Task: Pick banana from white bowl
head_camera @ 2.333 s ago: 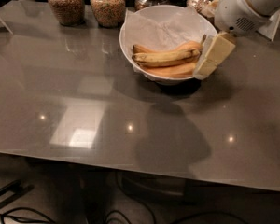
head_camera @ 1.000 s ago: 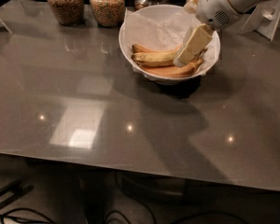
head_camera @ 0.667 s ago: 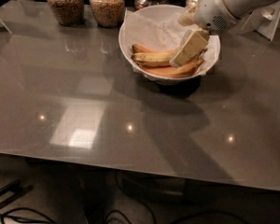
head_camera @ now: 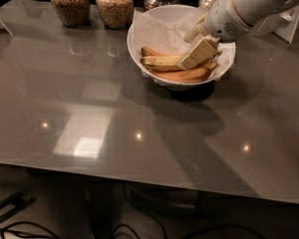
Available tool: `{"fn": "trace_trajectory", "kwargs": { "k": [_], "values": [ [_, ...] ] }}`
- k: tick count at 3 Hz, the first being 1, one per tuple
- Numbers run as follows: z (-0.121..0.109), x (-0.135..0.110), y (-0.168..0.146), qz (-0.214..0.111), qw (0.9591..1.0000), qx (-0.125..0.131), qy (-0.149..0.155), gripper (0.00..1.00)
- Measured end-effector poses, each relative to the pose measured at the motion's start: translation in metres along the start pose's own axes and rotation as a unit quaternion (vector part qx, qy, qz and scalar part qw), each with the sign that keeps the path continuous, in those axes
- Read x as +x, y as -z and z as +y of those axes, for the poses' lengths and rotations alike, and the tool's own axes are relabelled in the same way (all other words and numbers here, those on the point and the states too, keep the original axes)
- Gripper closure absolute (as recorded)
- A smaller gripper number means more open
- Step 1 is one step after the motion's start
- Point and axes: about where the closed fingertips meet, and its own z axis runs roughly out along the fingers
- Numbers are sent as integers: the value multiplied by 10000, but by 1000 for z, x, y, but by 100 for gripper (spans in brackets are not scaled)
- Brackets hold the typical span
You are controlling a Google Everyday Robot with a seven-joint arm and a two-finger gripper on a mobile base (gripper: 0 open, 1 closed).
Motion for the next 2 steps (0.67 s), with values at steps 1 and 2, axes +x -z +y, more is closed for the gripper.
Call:
{"fn": "trace_trajectory", "kwargs": {
  "k": [1,2],
  "values": [
    [-2,9,-10,60,9999,-77,-75,32],
    [-4,19,-18,152,9997,-158,-138,32]
  ]
}}
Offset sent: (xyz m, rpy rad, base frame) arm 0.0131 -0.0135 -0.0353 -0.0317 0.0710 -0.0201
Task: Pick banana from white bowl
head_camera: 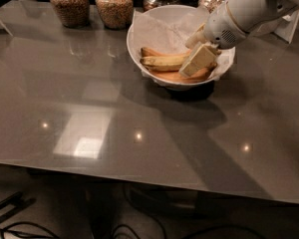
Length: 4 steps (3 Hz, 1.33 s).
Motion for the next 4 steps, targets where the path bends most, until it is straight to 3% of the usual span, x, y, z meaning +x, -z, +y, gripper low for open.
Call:
{"fn": "trace_trajectory", "kwargs": {
  "k": [1,2,4],
  "values": [
    [-2,9,-7,94,9999,-74,-63,39],
    [-2,14,-10,170,9997,-155,-83,55],
    [-2,10,-1,216,9996,-190,-2,98]
  ]
}}
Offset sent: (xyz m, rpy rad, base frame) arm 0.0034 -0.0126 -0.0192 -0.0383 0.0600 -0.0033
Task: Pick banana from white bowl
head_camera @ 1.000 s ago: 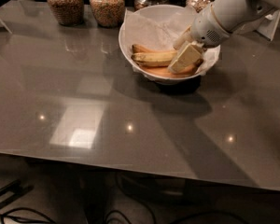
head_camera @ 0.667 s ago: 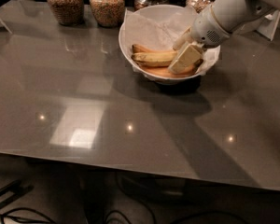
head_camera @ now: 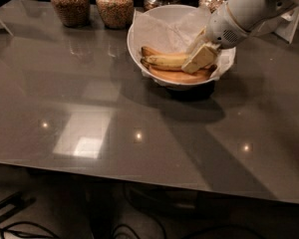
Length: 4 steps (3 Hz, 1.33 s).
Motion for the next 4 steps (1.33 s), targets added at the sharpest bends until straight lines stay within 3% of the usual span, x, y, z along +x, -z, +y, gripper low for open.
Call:
{"fn": "trace_trajectory", "kwargs": {
  "k": [2,3,4],
  "values": [
    [0,-14,30,38,9995,89,289,100],
    [0,-22,47,-160,9990,167,371,100],
    [8,-34,68,-767,9962,163,378,100]
  ]
}}
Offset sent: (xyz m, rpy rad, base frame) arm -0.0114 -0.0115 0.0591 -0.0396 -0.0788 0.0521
